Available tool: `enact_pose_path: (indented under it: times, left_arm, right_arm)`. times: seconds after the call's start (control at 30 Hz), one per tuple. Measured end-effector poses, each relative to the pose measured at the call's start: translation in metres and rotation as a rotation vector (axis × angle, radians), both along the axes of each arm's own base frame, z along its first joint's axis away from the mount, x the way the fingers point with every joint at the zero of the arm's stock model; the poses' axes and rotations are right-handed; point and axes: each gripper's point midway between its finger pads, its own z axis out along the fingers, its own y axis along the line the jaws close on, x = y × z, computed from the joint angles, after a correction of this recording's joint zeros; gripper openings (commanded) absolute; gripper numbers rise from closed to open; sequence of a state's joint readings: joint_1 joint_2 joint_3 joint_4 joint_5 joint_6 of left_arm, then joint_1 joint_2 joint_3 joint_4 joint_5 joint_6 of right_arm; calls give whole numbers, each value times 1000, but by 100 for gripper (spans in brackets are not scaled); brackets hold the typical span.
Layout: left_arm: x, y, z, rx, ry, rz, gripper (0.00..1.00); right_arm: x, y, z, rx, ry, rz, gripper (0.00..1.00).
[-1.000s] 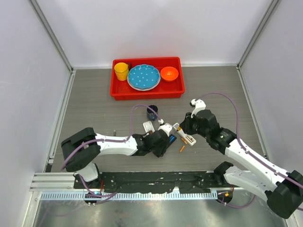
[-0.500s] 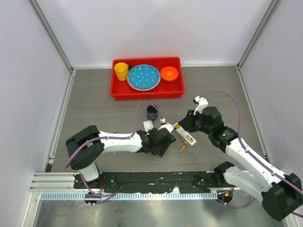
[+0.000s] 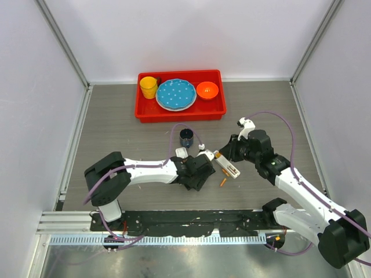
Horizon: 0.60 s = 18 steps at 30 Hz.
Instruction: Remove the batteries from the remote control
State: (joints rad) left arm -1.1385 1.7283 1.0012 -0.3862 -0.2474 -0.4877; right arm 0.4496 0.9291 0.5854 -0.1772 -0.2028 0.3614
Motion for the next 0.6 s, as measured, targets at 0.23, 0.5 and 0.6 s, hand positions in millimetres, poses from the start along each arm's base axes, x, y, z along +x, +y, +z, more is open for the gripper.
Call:
enact_pose_path:
  times: [0.23, 0.5, 0.6]
  left_arm:
    - [0, -7, 1, 3, 23, -83, 66]
    - [9, -27, 2, -14, 18, -169, 43]
    - [11, -30, 2, -36, 33, -179, 22]
  right_arm:
    - [-4, -7, -10, -29, 28, -21, 1]
    - [-5, -10, -12, -38, 34, -31, 1]
    - [-7, -10, -15, -42, 41, -30, 1]
